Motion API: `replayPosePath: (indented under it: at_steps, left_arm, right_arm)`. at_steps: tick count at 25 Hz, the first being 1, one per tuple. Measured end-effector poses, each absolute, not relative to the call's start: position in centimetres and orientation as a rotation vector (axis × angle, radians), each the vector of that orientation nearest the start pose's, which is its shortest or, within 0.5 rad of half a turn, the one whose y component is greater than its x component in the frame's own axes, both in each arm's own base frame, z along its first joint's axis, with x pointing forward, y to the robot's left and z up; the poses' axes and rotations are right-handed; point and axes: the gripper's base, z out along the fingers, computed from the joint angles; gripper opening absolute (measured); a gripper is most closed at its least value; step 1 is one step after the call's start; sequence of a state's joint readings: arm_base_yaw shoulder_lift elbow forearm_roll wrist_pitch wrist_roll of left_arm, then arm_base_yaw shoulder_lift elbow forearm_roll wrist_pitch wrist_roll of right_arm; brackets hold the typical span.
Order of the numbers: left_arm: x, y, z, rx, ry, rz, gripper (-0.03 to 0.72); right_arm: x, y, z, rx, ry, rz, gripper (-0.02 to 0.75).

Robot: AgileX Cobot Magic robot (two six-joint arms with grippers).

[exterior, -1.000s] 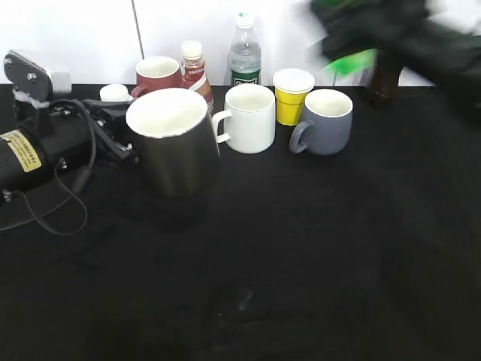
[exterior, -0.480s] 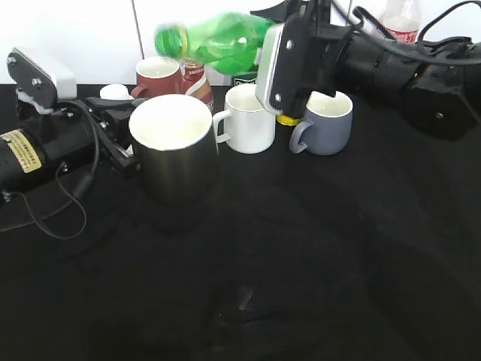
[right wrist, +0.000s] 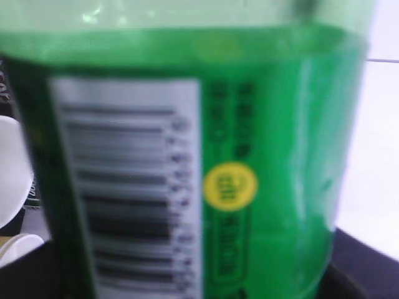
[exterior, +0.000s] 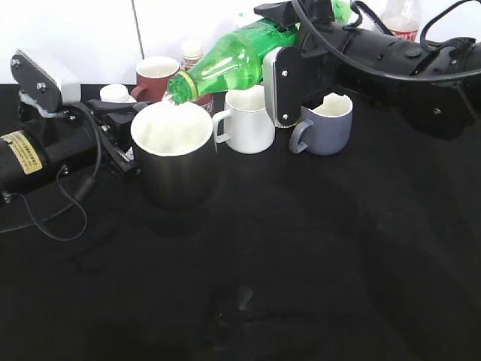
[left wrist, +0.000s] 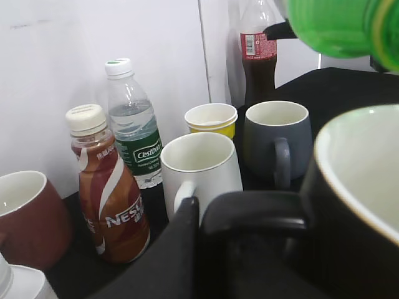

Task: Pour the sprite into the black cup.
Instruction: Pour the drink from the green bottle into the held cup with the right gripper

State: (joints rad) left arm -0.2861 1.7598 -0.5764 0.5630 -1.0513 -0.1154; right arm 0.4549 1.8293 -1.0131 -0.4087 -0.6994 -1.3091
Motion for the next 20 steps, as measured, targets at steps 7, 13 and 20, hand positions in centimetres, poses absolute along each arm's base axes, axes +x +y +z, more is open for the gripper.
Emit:
replayPosePath:
  at_steps: [7, 13, 20]
  left_arm:
    - [28.09, -12.66, 17.04, 0.743, 1.529, -0.478, 0.050]
    - [28.12, -12.63, 17.05, 0.738, 1.529, -0.476, 0.050]
    - [28.14, -12.61, 17.01, 0.735, 1.532, -0.475, 0.050]
  right_arm:
    - [34.83, 19.61, 22.94, -1.554, 0.650, -0.703, 0.449]
    - [34.80, 19.65, 23.09, -1.540, 0.638, -0.705, 0.449]
    - [34.80, 19.66, 23.13, -1.537, 0.635, -0.706, 0.449]
